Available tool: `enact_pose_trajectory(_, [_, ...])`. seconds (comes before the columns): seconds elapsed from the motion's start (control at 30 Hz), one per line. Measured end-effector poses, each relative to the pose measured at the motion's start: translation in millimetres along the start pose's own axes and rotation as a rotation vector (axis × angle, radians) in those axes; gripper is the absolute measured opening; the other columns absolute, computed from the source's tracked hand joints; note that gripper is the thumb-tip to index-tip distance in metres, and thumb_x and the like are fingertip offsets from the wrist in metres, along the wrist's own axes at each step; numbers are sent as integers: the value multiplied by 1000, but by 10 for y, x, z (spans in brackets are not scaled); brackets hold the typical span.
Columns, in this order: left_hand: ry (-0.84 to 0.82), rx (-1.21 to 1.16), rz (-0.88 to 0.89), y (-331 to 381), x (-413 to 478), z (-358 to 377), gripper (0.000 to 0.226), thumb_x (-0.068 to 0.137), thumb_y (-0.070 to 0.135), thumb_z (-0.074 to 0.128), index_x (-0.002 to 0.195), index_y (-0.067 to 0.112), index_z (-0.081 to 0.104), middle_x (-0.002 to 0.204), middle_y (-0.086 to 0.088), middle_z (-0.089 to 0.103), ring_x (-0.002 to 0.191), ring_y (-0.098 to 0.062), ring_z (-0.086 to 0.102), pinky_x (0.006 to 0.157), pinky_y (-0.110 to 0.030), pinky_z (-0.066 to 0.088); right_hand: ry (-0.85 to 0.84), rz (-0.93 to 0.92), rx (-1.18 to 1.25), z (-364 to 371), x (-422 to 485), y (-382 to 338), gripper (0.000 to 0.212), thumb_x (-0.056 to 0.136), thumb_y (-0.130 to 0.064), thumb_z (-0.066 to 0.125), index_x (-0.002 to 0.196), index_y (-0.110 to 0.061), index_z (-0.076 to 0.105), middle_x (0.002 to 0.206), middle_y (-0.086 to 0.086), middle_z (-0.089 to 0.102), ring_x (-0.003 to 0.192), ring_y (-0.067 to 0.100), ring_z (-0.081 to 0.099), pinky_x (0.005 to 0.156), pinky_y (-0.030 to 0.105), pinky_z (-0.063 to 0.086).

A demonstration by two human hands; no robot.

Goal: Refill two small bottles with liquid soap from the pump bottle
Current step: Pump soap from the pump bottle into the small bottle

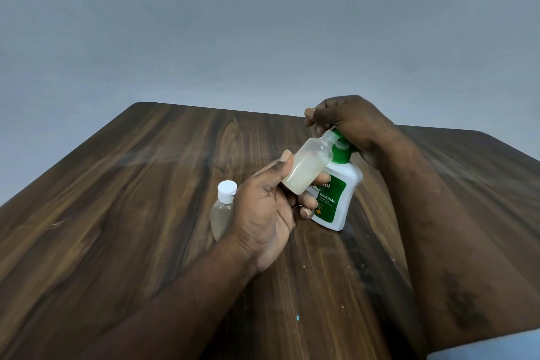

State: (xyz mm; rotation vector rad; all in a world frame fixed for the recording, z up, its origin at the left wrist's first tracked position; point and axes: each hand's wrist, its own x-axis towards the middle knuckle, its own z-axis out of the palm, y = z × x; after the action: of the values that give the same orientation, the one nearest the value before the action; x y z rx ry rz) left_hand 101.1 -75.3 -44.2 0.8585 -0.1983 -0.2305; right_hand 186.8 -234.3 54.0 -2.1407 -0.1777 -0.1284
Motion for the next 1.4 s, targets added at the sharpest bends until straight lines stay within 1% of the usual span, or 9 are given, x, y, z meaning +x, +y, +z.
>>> enact_pose_trajectory(0.17, [-3,2,-13,1,-20,26,59,95,44,51,131,-1,64,102,-21,73,59,-15,55,54,-25,45,-18,32,13,4,-36,24,23,92,-36,74,81,-16,80,83,8,65,77,26,54,75,42,45])
enact_pose_trajectory(0.33, [-1,0,-2,-6,-6,-4,53,107,40,44,133,-1,62,105,-22,72,61,-15,56,56,-26,45,32,6,3,-36,-22,-8,24,97,-32,72,88,-11,77,71,-1,62,57,10,53,56,24,46])
enact_pose_trajectory(0.5, [-3,3,-4,-2,-15,15,56,100,43,49,134,0,62,106,-23,72,60,-14,57,54,-25,46,-20,23,-3,3,-15,32,25,95,-35,72,76,-20,80,82,5,65,75,23,55,73,41,45])
enact_pose_trajectory(0.8, [6,8,2,-9,-2,-10,52,109,39,42,136,-1,60,106,-22,72,61,-15,57,56,-27,45,6,15,40,-17,-18,4,24,96,-31,73,81,-13,77,61,-7,58,58,13,49,64,31,42])
enact_pose_trajectory(1.03, [3,13,1,-14,-10,3,53,107,39,44,136,-2,60,107,-23,71,61,-15,56,56,-26,45,-8,25,57,9,-26,28,17,86,-26,73,75,-14,78,70,1,61,75,24,55,75,42,41])
enact_pose_trajectory(1.13, [-4,12,9,-7,-11,-4,51,109,39,42,135,-1,61,106,-22,71,62,-15,56,56,-26,46,25,7,57,-21,-8,8,22,93,-25,74,89,-4,77,59,-8,58,62,15,50,70,36,41])
enact_pose_trajectory(1.23, [-3,11,13,-3,-9,1,53,106,40,44,136,-2,60,106,-22,72,61,-15,57,55,-26,46,16,29,53,-9,-13,7,19,94,-22,72,86,-5,76,56,-17,62,59,12,52,67,32,42])
enact_pose_trajectory(1.37, [-3,18,4,-5,-10,15,56,104,40,47,136,-3,60,105,-22,72,61,-15,56,55,-26,45,6,45,78,20,-19,26,15,85,-20,71,74,-11,77,86,-9,81,102,34,74,81,42,47])
enact_pose_trajectory(1.4, [-2,18,4,-9,-11,14,55,105,40,46,136,-3,60,105,-22,72,61,-15,56,55,-26,45,4,42,68,19,-23,23,15,84,-22,72,75,-11,77,83,-5,80,96,34,74,79,41,46])
